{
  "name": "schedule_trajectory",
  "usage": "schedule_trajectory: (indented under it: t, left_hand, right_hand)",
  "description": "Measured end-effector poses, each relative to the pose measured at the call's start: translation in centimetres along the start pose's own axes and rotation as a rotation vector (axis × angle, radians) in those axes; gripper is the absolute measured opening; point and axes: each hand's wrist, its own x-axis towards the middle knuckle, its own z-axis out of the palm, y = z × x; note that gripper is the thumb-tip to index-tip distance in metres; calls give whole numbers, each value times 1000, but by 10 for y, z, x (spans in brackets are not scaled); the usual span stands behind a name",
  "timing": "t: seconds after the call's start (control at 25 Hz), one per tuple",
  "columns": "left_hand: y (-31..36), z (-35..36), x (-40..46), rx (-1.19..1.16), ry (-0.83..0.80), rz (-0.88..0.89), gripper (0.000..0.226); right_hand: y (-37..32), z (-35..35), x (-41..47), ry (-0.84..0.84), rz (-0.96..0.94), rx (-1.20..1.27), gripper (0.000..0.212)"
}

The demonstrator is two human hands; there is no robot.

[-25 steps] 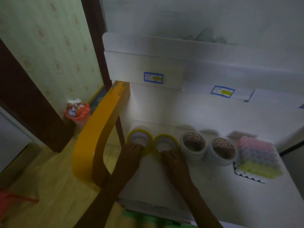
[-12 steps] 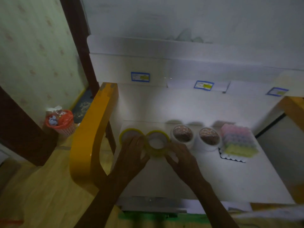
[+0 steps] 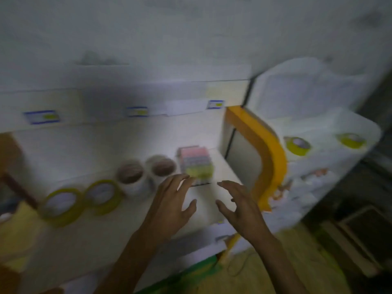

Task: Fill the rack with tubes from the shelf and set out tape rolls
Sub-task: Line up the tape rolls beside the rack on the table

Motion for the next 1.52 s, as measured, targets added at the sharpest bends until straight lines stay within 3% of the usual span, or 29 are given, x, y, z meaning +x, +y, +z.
schedule_trajectory:
  t: [0.16,0.32,0.64,1.08,1.2,1.32,1.52]
  left_hand:
    - [116,69,35,-80,-43,122,49]
    - [211,144,59,-89,-72,269,46]
    - [303,265,132,-122,-211,348,49]
    - [323,438,290,-114,-206,260,50]
    - [302,462,328,-49,-198,129,53]
    - [271,491,351,32,-324,-42,64]
    - [243,534,367,0,-362,-194,67]
  right_hand:
    - [77,-102,-62,132,122,-91,42]
    - [157,-179,-113,155,244,-151,43]
    - [276,-263,-144,184,427,-170,43]
    - [480,-339,-57,68,552,-212,43]
    - [530,-339,-24,23,514,-152,41]
    - [574,-331,5,-39,490,-112,40]
    - [648,-320,57,-111,410,-28,37]
